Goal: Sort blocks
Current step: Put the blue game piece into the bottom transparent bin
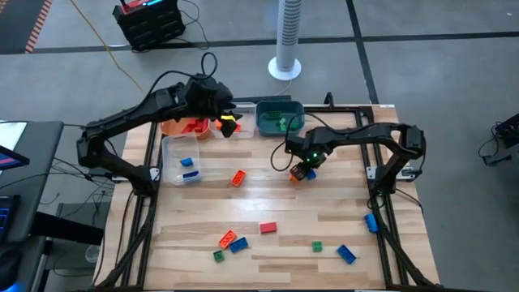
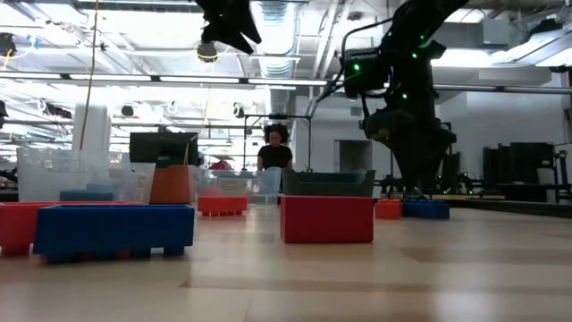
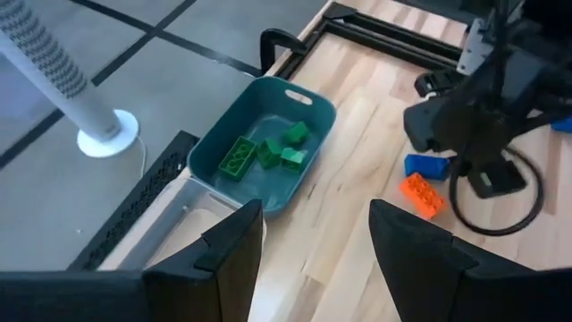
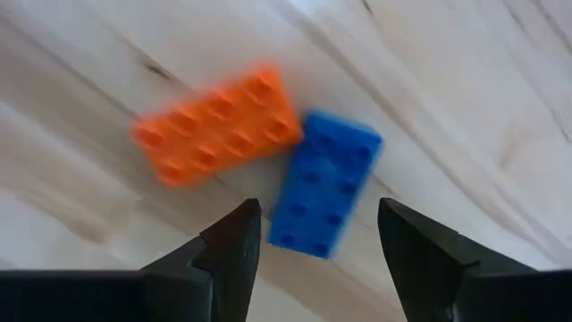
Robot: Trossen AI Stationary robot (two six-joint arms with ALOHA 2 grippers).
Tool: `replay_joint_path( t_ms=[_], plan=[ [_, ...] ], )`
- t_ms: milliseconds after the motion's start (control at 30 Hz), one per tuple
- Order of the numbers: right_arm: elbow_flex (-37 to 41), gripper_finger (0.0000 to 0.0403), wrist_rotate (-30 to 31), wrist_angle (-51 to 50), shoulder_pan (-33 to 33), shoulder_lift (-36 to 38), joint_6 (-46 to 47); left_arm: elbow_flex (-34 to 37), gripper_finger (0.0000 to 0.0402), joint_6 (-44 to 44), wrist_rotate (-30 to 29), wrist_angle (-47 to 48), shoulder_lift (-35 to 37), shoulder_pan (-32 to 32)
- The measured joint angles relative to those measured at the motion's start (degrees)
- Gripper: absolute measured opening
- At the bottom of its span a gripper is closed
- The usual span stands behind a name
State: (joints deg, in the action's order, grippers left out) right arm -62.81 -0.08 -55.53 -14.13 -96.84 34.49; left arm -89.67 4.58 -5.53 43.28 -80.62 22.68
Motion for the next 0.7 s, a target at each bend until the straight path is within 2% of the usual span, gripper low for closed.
replay_joint_path(
  t_ms=[167, 333, 700],
  plan=[
    [5.0, 0.0235, -1.7, 5.4, -0.7, 0.2, -0.3, 0.0, 0.0198, 2.6, -2.0, -0.1, 0.0, 0.0],
    [6.1, 0.0235, -2.1, 8.4, -0.1, 0.3, -0.7, 0.0, 0.0198, 4.5, -2.7, 1.5, -0.1, 0.0],
    [4.0, 0.0235, -1.1, 4.9, -0.2, 5.0, -1.2, 0.0, 0.0198, 5.4, -2.7, 5.6, -0.1, -0.2]
  ],
)
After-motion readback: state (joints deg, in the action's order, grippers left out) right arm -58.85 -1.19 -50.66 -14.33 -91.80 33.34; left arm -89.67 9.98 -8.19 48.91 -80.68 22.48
